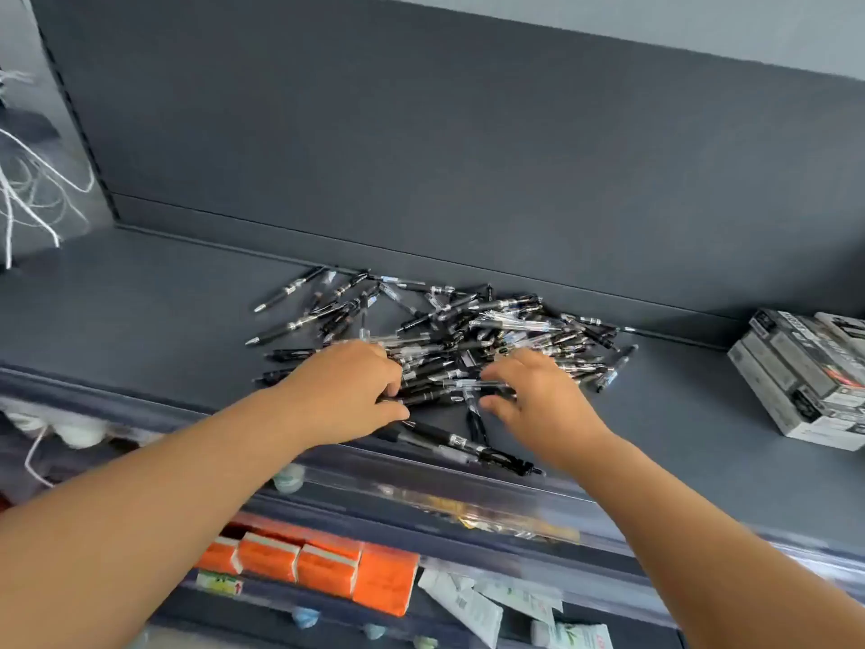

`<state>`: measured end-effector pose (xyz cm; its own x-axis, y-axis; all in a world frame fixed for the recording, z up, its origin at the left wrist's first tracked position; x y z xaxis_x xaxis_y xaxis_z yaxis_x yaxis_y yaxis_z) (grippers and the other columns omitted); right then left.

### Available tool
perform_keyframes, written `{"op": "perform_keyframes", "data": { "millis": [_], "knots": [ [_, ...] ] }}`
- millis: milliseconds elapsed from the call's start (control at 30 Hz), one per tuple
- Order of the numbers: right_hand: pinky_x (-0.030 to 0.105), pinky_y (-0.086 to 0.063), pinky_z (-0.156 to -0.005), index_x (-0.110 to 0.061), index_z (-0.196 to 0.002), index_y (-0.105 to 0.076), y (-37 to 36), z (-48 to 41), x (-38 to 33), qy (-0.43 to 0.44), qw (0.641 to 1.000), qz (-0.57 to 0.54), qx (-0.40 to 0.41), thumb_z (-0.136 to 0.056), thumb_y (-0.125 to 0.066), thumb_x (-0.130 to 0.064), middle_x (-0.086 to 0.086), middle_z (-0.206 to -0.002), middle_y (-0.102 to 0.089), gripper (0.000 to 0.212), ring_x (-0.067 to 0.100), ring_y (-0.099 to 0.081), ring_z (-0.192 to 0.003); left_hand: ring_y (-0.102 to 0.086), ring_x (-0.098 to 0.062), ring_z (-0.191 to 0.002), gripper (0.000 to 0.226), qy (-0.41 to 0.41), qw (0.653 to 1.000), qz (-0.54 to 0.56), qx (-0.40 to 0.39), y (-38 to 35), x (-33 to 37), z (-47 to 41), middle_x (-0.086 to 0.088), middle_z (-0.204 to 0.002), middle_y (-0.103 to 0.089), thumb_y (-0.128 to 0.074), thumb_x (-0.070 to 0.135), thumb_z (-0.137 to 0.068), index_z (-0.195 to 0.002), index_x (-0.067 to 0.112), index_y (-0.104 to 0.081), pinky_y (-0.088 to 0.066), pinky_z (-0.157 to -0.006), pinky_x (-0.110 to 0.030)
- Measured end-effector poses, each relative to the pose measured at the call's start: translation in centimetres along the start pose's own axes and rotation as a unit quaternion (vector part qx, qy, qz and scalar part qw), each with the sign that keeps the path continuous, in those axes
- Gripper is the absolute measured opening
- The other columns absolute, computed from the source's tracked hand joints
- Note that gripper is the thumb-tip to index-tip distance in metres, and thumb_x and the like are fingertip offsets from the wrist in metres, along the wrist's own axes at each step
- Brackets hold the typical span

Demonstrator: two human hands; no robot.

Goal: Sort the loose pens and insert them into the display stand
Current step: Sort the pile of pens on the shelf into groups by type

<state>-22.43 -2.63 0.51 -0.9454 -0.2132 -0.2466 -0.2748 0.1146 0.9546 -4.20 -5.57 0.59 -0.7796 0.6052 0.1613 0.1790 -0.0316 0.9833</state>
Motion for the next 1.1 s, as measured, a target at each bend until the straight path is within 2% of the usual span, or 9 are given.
{"op": "perform_keyframes", "data": {
  "millis": [100,267,333,433,567,667,833,967,1100],
  "knots": [
    [0.035,-0.046,-0.085,-0.015,-0.106,-0.065,-0.9,0.4,-0.9,0.021,0.999,-0.042,-0.002,-0.087,-0.066,-0.031,0.002,-0.099,-0.061,0.026,0.019,-0.053,-0.094,-0.050,-0.010,-0.084,0.020,-0.007,1.000,-0.016,-0.008,-0.8,-0.4,-0.4,0.010,-0.086,-0.054,-0.060,0.041,-0.088,-0.094,0.022,-0.064,-0.038,-0.069,-0.025],
    [0.023,-0.041,-0.068,-0.018,-0.088,-0.063,-1.7,1.2,-1.7,0.008,0.996,-0.075,-0.047,-0.087,-0.065,-0.036,-0.012,-0.078,-0.051,0.018,0.005,-0.049,-0.071,-0.052,-0.011,-0.082,0.015,-0.003,0.999,-0.029,0.021,-0.9,-0.7,-0.7,0.008,-0.088,-0.054,-0.055,0.032,-0.091,-0.090,0.020,-0.063,-0.039,-0.066,-0.025],
    [0.024,-0.042,-0.067,-0.019,-0.084,-0.063,-1.7,1.4,-1.7,0.002,0.994,-0.085,-0.064,-0.085,-0.066,-0.042,-0.009,-0.080,-0.055,0.023,0.007,-0.052,-0.071,-0.053,-0.012,-0.080,0.017,0.003,0.999,-0.031,0.028,-0.9,-0.7,-0.7,0.008,-0.085,-0.054,-0.051,0.030,-0.092,-0.087,0.019,-0.063,-0.040,-0.065,-0.025],
    [0.025,-0.047,-0.073,-0.019,-0.090,-0.065,-1.7,1.9,-1.7,0.005,0.990,-0.095,-0.100,-0.082,-0.068,-0.045,-0.007,-0.089,-0.056,0.027,0.010,-0.055,-0.078,-0.054,-0.012,-0.079,0.017,0.023,0.999,-0.022,0.026,-1.1,-1.0,-0.6,0.008,-0.086,-0.055,-0.051,0.029,-0.092,-0.084,0.019,-0.063,-0.043,-0.065,-0.026],
    [0.023,-0.047,-0.076,-0.021,-0.095,-0.067,-1.7,2.2,-1.3,0.010,0.988,-0.108,-0.109,-0.085,-0.068,-0.035,-0.009,-0.091,-0.053,0.017,0.008,-0.056,-0.081,-0.053,-0.013,-0.082,0.012,0.052,0.998,-0.022,0.011,-1.3,-0.8,-0.6,0.009,-0.089,-0.053,-0.055,0.028,-0.089,-0.086,0.021,-0.064,-0.045,-0.069,-0.027],
    [0.022,-0.046,-0.077,-0.020,-0.095,-0.067,-1.6,2.1,-0.8,0.014,0.987,-0.116,-0.107,-0.088,-0.065,-0.029,-0.008,-0.094,-0.053,0.011,0.009,-0.056,-0.081,-0.054,-0.015,-0.081,0.014,0.078,0.996,-0.031,-0.001,-1.5,-0.6,-0.7,0.005,-0.090,-0.054,-0.054,0.023,-0.088,-0.084,0.015,-0.064,-0.047,-0.069,-0.030],
    [0.024,-0.046,-0.077,-0.018,-0.094,-0.063,-0.1,1.8,1.7,-0.012,0.989,-0.136,-0.049,-0.090,-0.062,-0.022,-0.006,-0.093,-0.057,0.005,0.010,-0.056,-0.084,-0.056,-0.018,-0.081,0.015,0.112,0.993,-0.026,-0.003,-1.5,-0.6,-0.7,0.001,-0.090,-0.055,-0.053,0.019,-0.088,-0.084,0.010,-0.064,-0.048,-0.069,-0.032],
    [0.029,-0.045,-0.073,-0.020,-0.089,-0.057,1.5,1.1,4.5,-0.059,0.988,-0.142,0.027,-0.090,-0.061,-0.017,-0.007,-0.084,-0.059,0.005,0.015,-0.056,-0.081,-0.057,-0.018,-0.081,0.013,0.140,0.990,0.009,0.013,-0.9,-0.8,-0.5,0.002,-0.089,-0.056,-0.056,0.023,-0.088,-0.082,0.015,-0.064,-0.048,-0.071,-0.033],
    [0.027,-0.040,-0.073,-0.013,-0.100,-0.059,1.6,-0.3,6.2,-0.081,0.986,-0.134,0.057,-0.090,-0.057,-0.009,-0.003,-0.090,-0.060,0.011,0.018,-0.054,-0.084,-0.059,-0.020,-0.084,0.013,0.162,0.985,0.048,0.029,0.0,-0.8,-0.6,0.000,-0.088,-0.059,-0.059,0.024,-0.088,-0.082,0.014,-0.065,-0.049,-0.076,-0.035]
  ]
}}
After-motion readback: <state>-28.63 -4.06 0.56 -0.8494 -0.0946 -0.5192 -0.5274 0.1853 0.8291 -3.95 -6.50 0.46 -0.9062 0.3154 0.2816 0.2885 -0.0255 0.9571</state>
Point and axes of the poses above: each hand's wrist, its own z-axis away from the middle knuckle, its own y-axis out of the back of the hand, x = y × z, the point moved 7 cm from there along -z, towards the middle knuckle
